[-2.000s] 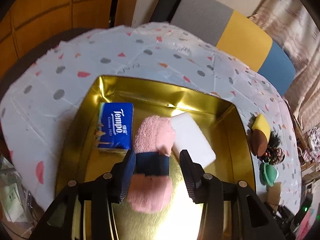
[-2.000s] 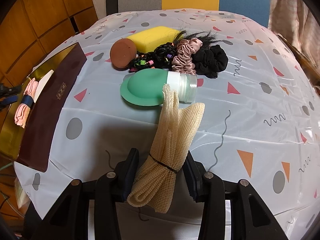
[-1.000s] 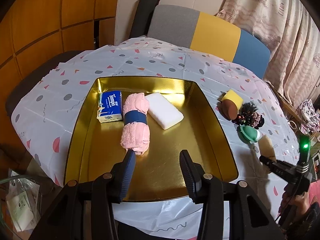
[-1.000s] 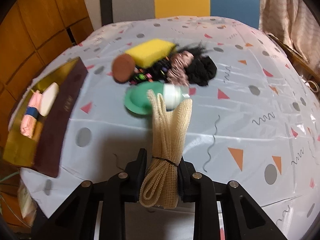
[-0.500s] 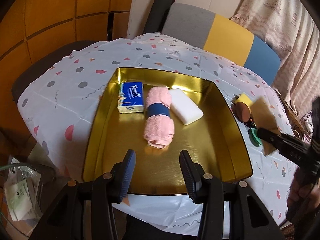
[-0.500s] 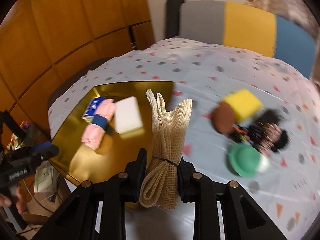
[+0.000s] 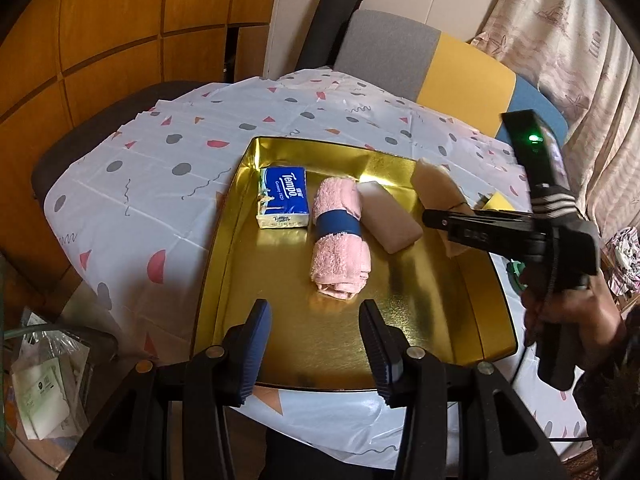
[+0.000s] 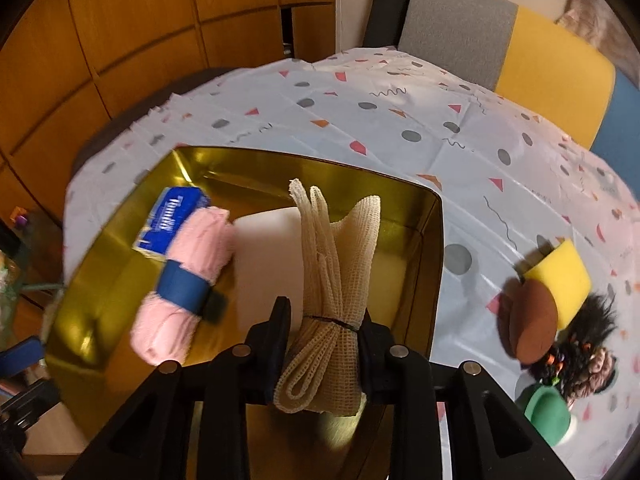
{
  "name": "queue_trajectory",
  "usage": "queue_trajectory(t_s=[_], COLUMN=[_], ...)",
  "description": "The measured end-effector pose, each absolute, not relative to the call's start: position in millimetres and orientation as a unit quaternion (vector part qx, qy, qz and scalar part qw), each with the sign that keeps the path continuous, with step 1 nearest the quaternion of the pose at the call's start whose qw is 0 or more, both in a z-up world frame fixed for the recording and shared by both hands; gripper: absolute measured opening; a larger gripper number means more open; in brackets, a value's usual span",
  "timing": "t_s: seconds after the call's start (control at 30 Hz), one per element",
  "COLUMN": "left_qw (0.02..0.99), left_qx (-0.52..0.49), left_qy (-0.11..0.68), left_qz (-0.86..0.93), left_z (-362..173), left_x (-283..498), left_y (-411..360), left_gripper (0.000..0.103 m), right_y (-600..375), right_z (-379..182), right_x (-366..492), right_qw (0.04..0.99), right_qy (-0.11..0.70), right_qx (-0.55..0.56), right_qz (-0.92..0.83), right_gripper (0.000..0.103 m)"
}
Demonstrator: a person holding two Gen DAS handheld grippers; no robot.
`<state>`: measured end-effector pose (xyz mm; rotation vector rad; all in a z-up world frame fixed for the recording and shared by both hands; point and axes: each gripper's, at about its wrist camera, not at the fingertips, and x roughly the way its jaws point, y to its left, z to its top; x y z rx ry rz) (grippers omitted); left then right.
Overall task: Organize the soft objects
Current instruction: 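Carry the beige mesh scrubber into the gold tray and release it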
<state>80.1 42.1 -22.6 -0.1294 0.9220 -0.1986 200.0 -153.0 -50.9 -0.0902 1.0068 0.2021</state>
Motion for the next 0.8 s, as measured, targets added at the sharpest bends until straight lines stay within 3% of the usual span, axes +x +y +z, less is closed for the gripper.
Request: queue_trajectory(t_s=[0.1, 0.17, 0.23, 0.27, 0.8], left_qw=[0.889, 0.891, 0.893, 0.895, 0.894], left_qx=[-0.063, -0.062, -0.055, -0.050, -0.023], left_qy=[0.443, 0.441, 0.435, 0.433, 0.432], left_qz=[-0.093, -0.093, -0.098, -0.097, -0.118], left_z=[-22.3, -21.2, -18.6, -17.4, -10.4], left_x=[79.7, 79.0, 77.5, 76.7, 62.1], left_y=[42.7, 42.4, 39.6, 38.1, 15.4], left_gripper=[0.046, 0.046, 0.046, 0.046, 0.046], right_y=[-153.4, -154.5, -155.7, -157.3, -179.9], right_z=[-52.2, -47.8, -42.2, -38.2, -13.6], right_x=[200.3, 195.5, 189.5, 185.1, 136.0], right_qw=[0.872, 0.877, 0.883, 0.887, 0.908], right_qy=[0.479, 0.470, 0.457, 0.449, 0.406], right_qx=[-0.045, -0.042, -0.036, -0.034, 0.011], right_qz=[0.093, 0.095, 0.098, 0.098, 0.098], right_gripper=[0.033, 0.042, 0.061, 0.064, 0.067])
